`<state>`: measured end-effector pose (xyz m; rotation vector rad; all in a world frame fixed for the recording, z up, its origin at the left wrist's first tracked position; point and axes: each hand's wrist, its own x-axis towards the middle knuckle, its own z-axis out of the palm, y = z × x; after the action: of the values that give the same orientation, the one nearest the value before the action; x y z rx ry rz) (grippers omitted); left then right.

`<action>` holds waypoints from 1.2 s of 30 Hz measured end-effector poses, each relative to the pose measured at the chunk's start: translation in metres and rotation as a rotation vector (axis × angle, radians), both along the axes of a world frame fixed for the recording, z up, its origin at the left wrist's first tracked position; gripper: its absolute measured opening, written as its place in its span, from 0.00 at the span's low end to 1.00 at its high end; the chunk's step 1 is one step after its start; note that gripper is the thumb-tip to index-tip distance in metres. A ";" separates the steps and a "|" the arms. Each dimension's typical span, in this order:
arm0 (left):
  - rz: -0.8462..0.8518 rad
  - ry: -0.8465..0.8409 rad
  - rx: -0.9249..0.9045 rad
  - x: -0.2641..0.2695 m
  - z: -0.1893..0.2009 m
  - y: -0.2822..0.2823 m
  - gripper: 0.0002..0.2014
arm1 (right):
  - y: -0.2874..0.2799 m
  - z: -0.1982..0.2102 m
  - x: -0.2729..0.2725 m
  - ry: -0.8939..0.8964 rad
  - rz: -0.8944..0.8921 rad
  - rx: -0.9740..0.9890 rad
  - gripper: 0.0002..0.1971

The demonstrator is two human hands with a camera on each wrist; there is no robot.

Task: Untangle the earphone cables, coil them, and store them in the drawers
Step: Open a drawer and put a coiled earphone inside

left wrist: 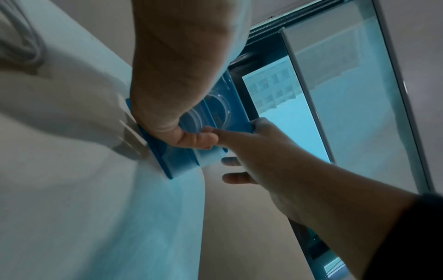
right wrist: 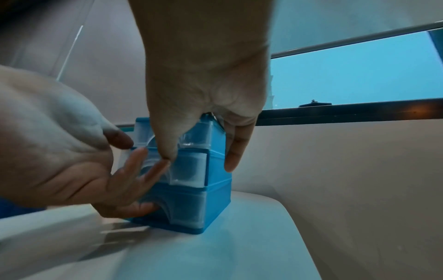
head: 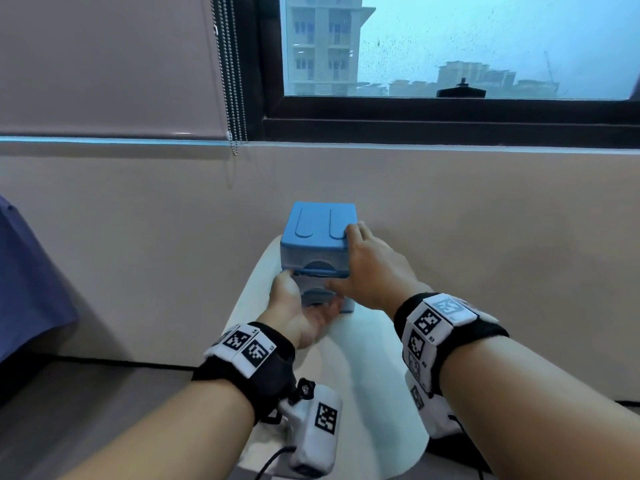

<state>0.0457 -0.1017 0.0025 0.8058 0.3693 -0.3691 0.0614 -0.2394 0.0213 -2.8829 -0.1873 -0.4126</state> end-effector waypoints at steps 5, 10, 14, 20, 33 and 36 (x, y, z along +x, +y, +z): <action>0.015 0.047 0.058 -0.006 -0.008 -0.003 0.23 | 0.006 -0.010 0.006 -0.061 -0.086 -0.089 0.29; -0.161 0.050 0.207 -0.017 -0.013 0.015 0.28 | 0.003 -0.009 0.006 -0.056 -0.065 -0.075 0.30; -0.309 -0.005 0.427 -0.024 -0.002 0.045 0.28 | -0.001 -0.002 0.004 -0.025 -0.038 -0.055 0.29; -0.454 -0.573 1.422 -0.014 0.018 0.066 0.09 | -0.003 0.002 0.005 -0.049 -0.023 -0.087 0.26; -0.807 -0.856 1.932 -0.004 0.004 0.065 0.04 | 0.002 0.008 -0.004 -0.037 -0.056 -0.114 0.25; -0.826 -0.841 1.874 -0.007 0.004 0.068 0.03 | 0.005 0.013 -0.003 -0.004 -0.076 -0.111 0.20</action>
<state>0.0386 -0.0336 0.0067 2.8431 -0.6387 -0.3224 0.0581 -0.2348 0.0343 -3.0055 -0.1051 -0.4342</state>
